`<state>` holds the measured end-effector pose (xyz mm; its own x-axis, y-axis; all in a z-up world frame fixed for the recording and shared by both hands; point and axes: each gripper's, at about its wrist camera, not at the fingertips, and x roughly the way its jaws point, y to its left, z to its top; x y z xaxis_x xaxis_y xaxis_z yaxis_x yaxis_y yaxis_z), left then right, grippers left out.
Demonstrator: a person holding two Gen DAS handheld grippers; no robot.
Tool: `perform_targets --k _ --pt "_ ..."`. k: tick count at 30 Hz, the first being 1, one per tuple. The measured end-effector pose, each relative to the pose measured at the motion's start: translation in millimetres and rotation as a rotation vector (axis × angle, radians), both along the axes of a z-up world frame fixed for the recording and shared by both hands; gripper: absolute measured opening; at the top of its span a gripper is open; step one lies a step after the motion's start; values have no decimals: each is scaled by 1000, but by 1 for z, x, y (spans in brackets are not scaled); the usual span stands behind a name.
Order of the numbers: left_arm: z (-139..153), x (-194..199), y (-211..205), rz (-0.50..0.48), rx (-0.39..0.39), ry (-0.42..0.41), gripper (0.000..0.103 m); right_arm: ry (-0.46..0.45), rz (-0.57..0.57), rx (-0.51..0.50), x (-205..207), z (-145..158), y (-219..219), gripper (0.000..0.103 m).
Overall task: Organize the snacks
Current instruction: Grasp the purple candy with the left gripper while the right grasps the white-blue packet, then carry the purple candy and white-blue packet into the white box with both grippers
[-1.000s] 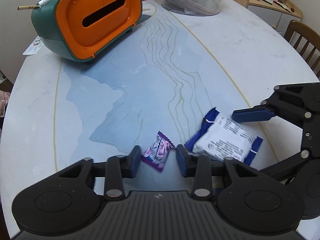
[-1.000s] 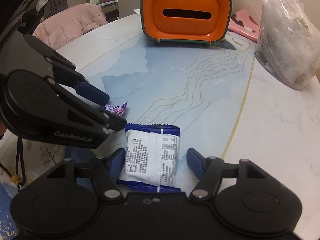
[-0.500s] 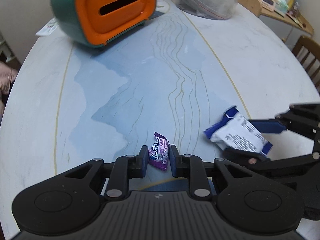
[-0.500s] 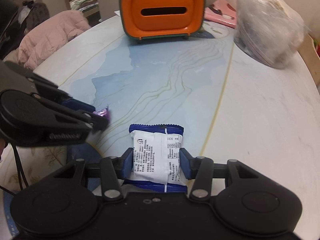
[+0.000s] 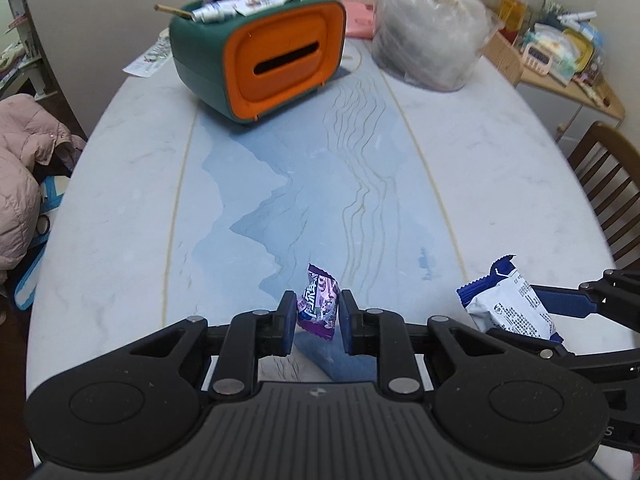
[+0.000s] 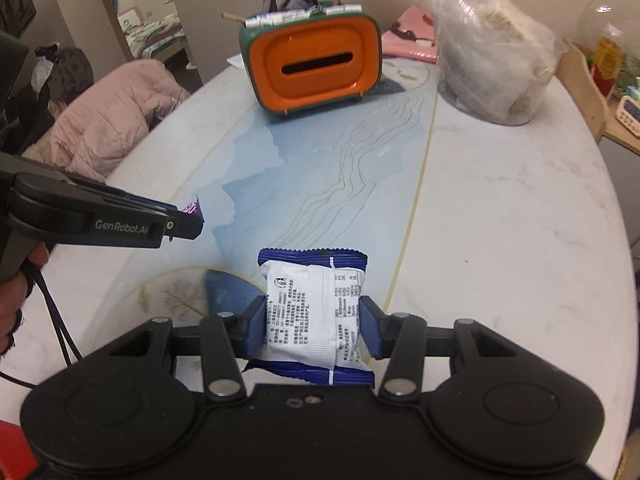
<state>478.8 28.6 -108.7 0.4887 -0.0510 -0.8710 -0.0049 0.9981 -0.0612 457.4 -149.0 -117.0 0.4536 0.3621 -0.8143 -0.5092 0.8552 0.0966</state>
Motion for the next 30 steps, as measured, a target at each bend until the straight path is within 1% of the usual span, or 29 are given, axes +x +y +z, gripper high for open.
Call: perform_targets --k 8,16,23,30 --pt "48 -57 -1 -8 -21 -9 21 -20 -13 16 -50 55 -4 47" --pt "81 -129 -2 -22 -36 -3 21 -38 9 20 -118 92 2 47" --pt "101 -189 0 -25 -39 9 22 -41 25 26 -174 111 8 47" --pt "110 -246 1 -31 -57 27 22 -39 38 40 -222 117 10 47"
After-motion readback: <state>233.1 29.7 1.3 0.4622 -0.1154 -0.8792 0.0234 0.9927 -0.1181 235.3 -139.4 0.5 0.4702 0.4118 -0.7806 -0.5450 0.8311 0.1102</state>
